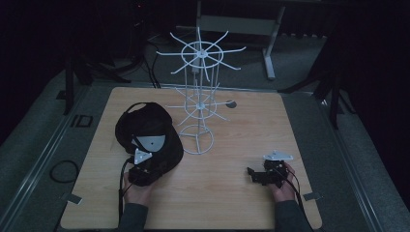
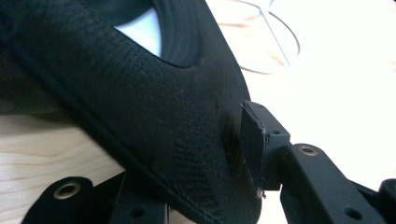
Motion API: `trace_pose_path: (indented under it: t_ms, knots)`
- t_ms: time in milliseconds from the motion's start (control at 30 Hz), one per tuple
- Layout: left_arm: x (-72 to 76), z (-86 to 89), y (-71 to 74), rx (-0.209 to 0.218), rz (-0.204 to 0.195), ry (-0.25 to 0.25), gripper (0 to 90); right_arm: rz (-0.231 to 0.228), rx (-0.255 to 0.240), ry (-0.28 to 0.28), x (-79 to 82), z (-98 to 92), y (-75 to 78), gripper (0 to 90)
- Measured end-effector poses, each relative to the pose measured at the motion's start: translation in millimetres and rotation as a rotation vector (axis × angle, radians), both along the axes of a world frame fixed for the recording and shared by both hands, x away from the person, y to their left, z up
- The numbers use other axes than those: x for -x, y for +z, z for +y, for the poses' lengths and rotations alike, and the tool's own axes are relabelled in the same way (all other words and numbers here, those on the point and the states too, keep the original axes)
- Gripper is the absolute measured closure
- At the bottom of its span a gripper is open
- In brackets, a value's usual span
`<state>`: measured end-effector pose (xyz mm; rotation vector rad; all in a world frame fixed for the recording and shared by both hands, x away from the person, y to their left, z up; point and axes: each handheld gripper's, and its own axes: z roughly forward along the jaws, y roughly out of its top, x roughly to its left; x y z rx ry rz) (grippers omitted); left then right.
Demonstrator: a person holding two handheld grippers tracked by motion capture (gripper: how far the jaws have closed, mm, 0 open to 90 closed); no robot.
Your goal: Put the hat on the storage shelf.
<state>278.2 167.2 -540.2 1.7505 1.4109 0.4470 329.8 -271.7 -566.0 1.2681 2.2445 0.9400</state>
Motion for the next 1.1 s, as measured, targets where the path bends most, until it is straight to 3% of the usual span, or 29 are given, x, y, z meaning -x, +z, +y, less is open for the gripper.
trace_pose_path:
  t_ms: [67, 133, 267, 367, 467, 633, 1033, 1100]
  knots:
    - [-1.8, 0.0, -1.9, 0.019, 0.012, -0.003, 60.6, 0.0, 0.0, 0.0, 0.0, 0.0, 0.0, 10.8]
    - [-7.8, -4.5, -7.4, 0.012, 0.053, -0.021, 50.8, 0.0, 0.0, 0.0, 0.0, 0.0, 0.0, 10.8]
    - [-14.4, -9.5, -12.2, 0.005, 0.091, -0.026, 49.9, 0.0, 0.0, 0.0, 0.0, 0.0, 0.0, 10.8]
    - [-13.1, -8.4, -8.3, 0.017, 0.08, -0.031, 55.7, 0.0, 0.0, 0.0, 0.0, 0.0, 0.0, 10.8]
    - [-13.7, -0.3, -4.0, 0.072, 0.078, -0.024, 66.2, 0.0, 0.0, 0.0, 0.0, 0.0, 0.0, 10.8]
    - [-15.1, 8.6, 0.6, 0.16, 0.087, -0.037, 75.1, 0.0, 0.0, 0.0, 0.0, 0.0, 0.0, 10.8]
    - [-13.5, 22.8, 7.2, 0.237, 0.094, -0.026, 84.9, 0.0, 0.0, 0.0, 0.0, 0.0, 0.0, 10.8]
    - [-13.4, 24.8, 10.2, 0.227, 0.084, -0.025, 86.5, 0.0, 0.0, 0.0, 0.0, 0.0, 0.0, 10.8]
